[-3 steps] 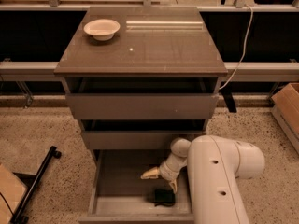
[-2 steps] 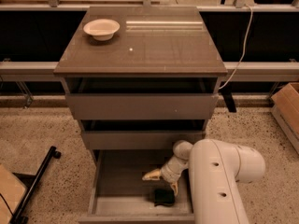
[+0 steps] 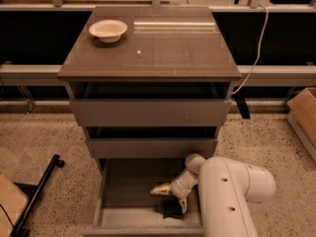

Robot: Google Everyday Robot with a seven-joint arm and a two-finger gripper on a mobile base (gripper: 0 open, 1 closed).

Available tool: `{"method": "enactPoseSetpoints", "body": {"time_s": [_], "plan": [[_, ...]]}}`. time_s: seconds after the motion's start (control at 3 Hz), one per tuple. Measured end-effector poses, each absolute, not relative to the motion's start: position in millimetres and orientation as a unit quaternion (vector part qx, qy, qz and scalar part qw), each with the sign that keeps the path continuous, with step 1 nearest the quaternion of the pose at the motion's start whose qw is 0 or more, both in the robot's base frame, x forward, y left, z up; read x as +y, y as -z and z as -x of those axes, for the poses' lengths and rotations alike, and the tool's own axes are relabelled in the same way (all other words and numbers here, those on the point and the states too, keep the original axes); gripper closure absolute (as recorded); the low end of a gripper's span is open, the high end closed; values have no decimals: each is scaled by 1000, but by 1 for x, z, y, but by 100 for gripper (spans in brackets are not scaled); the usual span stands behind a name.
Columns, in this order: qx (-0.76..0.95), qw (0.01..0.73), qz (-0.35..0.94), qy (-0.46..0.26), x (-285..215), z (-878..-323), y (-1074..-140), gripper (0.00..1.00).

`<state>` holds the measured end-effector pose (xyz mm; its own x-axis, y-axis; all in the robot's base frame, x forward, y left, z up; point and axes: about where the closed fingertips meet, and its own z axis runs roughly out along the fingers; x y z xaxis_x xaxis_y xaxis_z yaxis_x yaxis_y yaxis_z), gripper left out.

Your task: Pick sponge from bottom drawer and place on counter

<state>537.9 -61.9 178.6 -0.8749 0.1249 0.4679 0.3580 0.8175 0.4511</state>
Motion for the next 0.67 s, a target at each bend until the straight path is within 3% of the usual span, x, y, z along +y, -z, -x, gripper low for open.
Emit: {"method": "enactPoseSetpoints", "body": {"time_s": [0.67], "plan": [[-921,235,151,270,-64,-538,-147,0]]}}
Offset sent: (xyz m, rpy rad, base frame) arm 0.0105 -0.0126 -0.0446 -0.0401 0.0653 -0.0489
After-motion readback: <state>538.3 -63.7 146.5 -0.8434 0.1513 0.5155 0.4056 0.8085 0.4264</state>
